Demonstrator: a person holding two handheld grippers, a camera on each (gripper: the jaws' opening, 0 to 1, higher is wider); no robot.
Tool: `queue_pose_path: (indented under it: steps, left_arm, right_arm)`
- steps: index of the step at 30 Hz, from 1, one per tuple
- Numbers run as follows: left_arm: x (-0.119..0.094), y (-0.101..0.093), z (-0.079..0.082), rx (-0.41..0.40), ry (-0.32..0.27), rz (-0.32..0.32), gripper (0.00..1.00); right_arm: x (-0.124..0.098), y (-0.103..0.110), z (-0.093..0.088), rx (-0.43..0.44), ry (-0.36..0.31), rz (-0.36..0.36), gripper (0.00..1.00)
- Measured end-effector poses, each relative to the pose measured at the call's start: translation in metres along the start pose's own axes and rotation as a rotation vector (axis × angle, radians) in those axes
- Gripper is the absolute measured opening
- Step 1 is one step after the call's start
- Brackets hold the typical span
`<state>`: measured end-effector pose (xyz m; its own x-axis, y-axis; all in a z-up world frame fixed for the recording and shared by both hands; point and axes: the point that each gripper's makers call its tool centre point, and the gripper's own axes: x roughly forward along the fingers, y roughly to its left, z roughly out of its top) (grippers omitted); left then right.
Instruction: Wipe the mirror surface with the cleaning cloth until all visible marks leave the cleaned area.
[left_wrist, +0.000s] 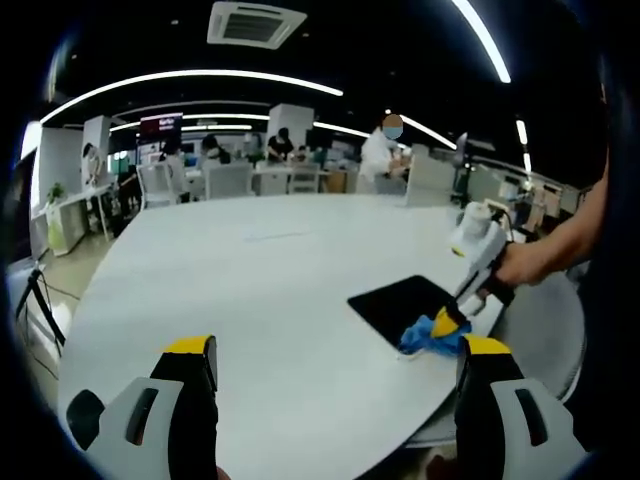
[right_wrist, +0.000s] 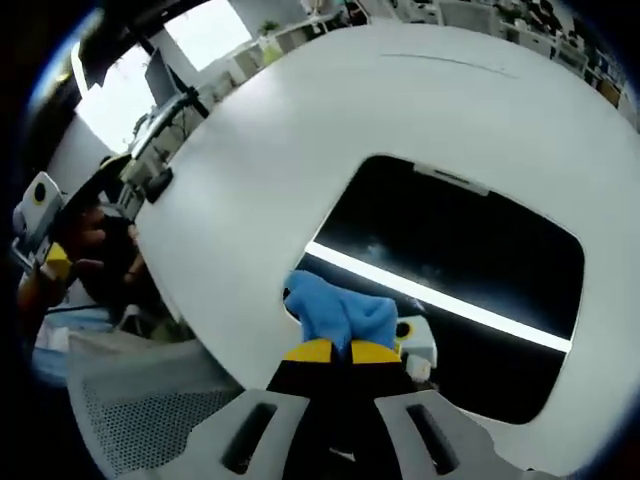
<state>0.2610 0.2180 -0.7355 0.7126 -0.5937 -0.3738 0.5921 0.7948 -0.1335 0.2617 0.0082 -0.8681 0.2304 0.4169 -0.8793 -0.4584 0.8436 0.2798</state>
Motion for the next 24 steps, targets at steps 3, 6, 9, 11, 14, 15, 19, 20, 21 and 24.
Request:
queue_pose_path:
  steps: [3, 6, 9, 11, 14, 15, 19, 20, 21, 24]
  left_arm:
    - [0.001, -0.002, 0.0, 0.002, 0.004, -0.004, 1.0]
    - [0.003, -0.004, 0.001, 0.006, 0.005, -0.009, 1.0]
    - [0.004, -0.005, 0.002, 0.01, 0.007, -0.013, 1.0]
    - [0.005, -0.005, 0.003, 0.012, 0.007, -0.014, 1.0]
    - [0.006, -0.006, 0.005, 0.012, 0.004, -0.015, 1.0]
    - [0.006, -0.005, 0.004, 0.013, 0.004, -0.015, 1.0]
    - [0.006, -0.006, 0.004, 0.013, 0.009, -0.013, 1.0]
    - [0.005, -0.006, 0.003, 0.012, 0.009, -0.012, 1.0]
    - [0.004, -0.005, 0.003, 0.009, 0.01, -0.009, 1.0]
    - [0.002, -0.003, -0.001, 0.005, 0.015, -0.005, 1.0]
  right_arm:
    - [-0.004, -0.01, -0.003, 0.022, 0.0, 0.0, 0.0]
    - [-0.007, -0.017, -0.004, 0.035, -0.001, 0.0, 0.0]
    - [-0.007, -0.015, -0.005, 0.036, -0.001, 0.003, 0.0]
    - [-0.007, -0.015, -0.005, 0.031, 0.001, 0.0, 0.0]
    - [-0.007, -0.015, -0.005, 0.032, 0.007, 0.005, 0.0]
    - [-0.007, -0.015, -0.005, 0.031, 0.008, 0.006, 0.0]
    - [-0.006, -0.016, -0.003, 0.021, 0.015, 0.01, 0.0]
    - [-0.006, -0.016, -0.002, 0.02, 0.019, 0.012, 0.0]
    - [-0.006, -0.017, -0.001, 0.025, 0.025, 0.014, 0.0]
    - [-0.004, -0.022, 0.006, 0.033, 0.03, 0.011, 0.0]
